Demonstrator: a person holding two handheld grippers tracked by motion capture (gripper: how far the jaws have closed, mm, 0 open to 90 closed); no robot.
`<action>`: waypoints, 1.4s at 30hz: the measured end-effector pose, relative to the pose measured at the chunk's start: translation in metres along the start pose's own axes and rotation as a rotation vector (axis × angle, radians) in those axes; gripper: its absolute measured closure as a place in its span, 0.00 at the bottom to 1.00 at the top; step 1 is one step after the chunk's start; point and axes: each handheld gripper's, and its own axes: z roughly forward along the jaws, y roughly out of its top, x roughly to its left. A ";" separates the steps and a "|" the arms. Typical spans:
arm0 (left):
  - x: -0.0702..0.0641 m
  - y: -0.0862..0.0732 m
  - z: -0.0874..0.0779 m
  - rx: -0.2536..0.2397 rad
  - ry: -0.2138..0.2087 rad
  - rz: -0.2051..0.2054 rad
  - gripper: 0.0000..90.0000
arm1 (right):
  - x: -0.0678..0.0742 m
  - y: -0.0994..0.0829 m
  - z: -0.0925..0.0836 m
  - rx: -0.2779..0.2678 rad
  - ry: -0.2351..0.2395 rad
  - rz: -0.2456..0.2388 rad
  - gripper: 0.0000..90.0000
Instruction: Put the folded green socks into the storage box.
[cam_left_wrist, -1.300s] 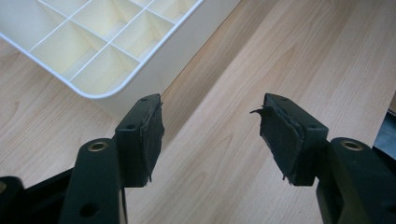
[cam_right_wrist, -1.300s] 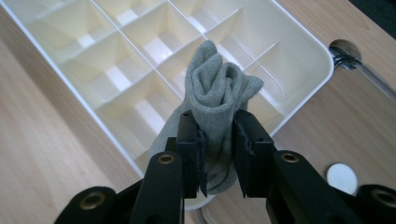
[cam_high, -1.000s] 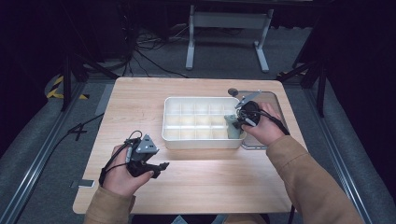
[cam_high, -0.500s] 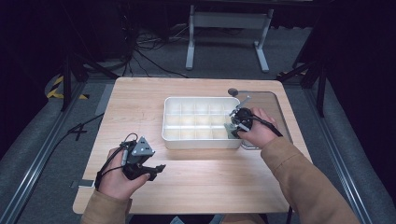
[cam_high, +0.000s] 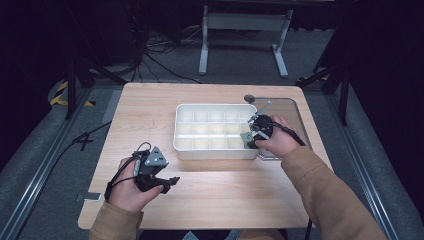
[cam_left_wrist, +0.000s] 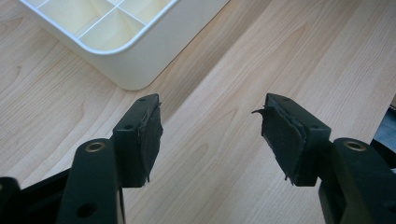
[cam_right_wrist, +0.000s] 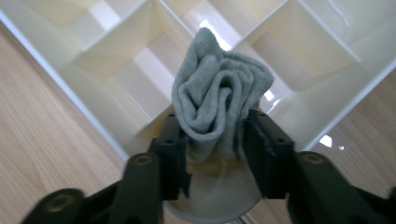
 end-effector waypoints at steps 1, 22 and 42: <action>0.000 0.000 0.001 -0.002 -0.003 -0.001 0.43 | 0.001 0.001 -0.003 -0.011 0.001 -0.001 0.57; -0.001 0.000 -0.001 -0.007 -0.001 0.007 0.42 | 0.000 0.014 0.007 0.020 -0.029 0.059 0.83; -0.001 0.001 0.001 -0.001 -0.009 0.014 0.42 | 0.001 0.011 0.021 0.070 -0.034 0.193 0.66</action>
